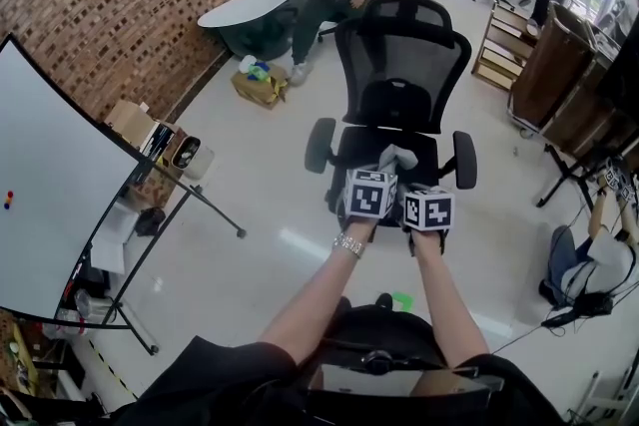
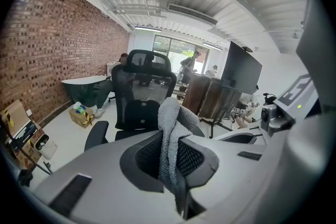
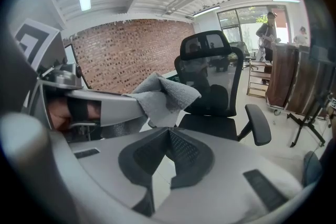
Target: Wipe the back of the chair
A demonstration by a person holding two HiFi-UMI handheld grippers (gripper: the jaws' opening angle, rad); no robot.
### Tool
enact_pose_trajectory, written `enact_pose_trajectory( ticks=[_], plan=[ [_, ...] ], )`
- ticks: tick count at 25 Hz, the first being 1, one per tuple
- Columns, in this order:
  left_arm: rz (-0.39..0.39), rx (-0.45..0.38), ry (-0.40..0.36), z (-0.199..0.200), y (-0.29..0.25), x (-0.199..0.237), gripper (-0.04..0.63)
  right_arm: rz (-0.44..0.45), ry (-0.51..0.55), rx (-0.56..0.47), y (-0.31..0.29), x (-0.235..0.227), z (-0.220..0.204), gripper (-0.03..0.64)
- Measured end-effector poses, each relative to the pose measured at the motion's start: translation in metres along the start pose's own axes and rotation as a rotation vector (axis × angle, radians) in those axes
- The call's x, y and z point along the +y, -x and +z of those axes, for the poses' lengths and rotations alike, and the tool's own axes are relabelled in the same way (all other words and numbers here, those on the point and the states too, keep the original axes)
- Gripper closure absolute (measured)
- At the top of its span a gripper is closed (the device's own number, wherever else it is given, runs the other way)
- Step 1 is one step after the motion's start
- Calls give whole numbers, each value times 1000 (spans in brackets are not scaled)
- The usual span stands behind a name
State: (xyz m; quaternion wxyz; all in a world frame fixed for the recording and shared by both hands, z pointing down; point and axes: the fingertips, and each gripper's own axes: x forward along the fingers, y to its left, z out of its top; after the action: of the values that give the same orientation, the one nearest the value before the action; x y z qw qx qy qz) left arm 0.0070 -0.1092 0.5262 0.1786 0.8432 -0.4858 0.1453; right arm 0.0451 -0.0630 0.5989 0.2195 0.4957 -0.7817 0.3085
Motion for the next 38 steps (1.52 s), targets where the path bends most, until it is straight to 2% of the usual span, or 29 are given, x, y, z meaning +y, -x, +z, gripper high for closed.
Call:
enact_pose_trajectory(
  ticks=[5, 9, 13, 29, 33, 36, 38],
  plan=[
    [1, -5, 0, 2, 1, 2, 566, 17, 3, 6, -3, 5, -1, 612],
    [22, 37, 16, -9, -2, 9, 566, 26, 6, 5, -3, 8, 3, 612],
    [11, -8, 1, 5, 2, 8, 566, 31, 9, 7, -3, 12, 4, 612],
    [32, 58, -11, -17, -3, 15, 566, 46, 12, 19, -8, 16, 3, 612],
    [26, 43, -28, -9, -3, 14, 566, 45, 11, 21, -8, 16, 4, 612],
    [37, 67, -12, -18, -5, 20, 566, 50, 10, 24, -11, 16, 2, 612],
    [31, 43, -21, -12, -5, 18, 566, 54, 9, 24, -12, 16, 2, 612]
  ],
)
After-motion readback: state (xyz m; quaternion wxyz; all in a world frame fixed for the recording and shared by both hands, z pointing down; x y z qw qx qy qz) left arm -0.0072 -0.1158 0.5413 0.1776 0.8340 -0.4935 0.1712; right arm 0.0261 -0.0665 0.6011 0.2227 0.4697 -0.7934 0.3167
